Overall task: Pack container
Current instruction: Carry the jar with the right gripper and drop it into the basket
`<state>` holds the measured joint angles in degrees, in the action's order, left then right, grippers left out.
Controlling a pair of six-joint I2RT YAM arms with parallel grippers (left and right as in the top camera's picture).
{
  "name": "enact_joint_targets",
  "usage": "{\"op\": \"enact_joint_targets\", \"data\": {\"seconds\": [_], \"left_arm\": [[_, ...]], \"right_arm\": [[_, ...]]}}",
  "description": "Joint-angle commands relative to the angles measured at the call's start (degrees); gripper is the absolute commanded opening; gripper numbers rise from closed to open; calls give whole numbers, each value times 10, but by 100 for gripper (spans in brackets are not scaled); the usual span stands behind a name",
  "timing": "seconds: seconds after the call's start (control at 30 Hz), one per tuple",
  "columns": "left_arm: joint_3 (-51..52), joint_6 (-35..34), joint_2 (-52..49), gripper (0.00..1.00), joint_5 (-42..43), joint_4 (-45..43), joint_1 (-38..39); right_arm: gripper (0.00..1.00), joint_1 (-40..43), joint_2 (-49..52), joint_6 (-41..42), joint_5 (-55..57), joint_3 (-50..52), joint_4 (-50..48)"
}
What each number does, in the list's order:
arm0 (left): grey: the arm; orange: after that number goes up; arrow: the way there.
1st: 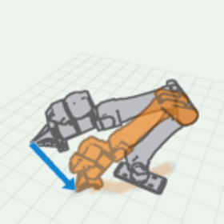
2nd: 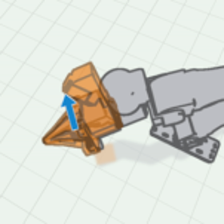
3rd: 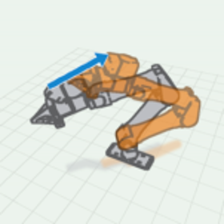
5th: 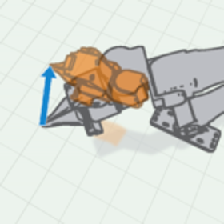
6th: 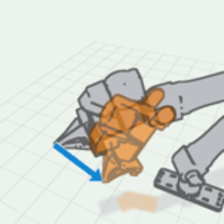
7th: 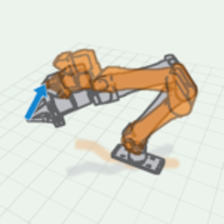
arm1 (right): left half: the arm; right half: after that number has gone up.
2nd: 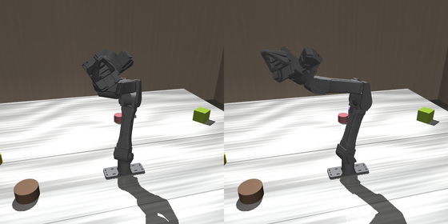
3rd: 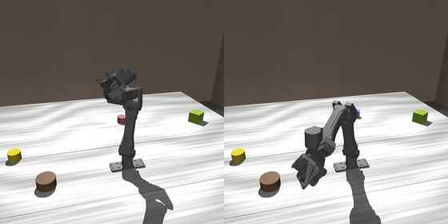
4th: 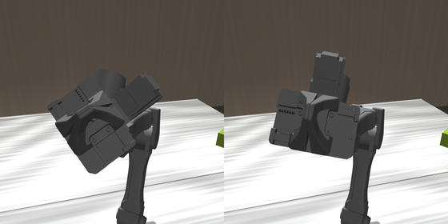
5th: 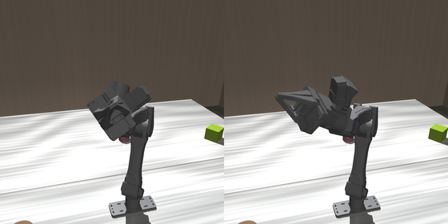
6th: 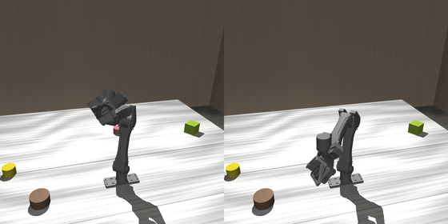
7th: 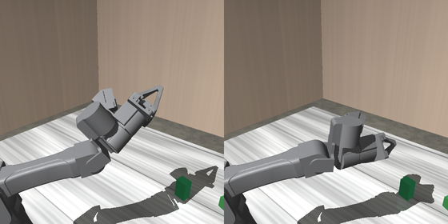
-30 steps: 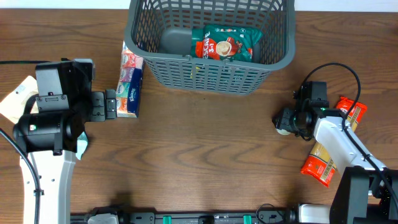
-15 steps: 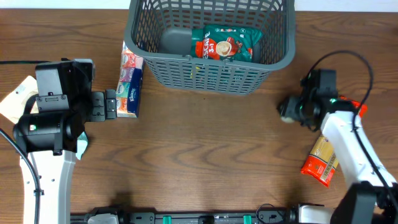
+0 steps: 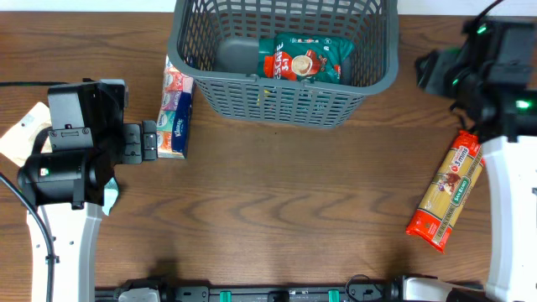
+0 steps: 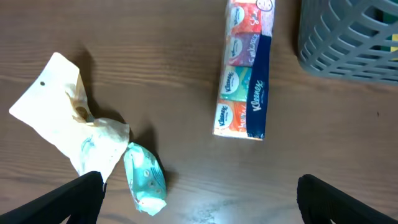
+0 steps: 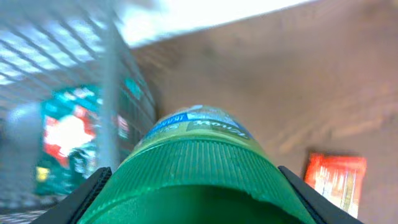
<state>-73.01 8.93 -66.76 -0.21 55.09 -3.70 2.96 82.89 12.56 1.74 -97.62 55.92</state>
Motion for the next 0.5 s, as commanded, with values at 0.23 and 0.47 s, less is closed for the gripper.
{"op": "enact_joint_targets", "data": {"seconds": [0.23, 0.47], "left_arm": [[-10, 5, -2, 99, 2, 0, -2], [-10, 5, -2, 99, 2, -1, -2]], "right_arm": [[1, -87, 130, -141, -106, -264, 78], [1, -143, 269, -191, -121, -340, 99]]}}
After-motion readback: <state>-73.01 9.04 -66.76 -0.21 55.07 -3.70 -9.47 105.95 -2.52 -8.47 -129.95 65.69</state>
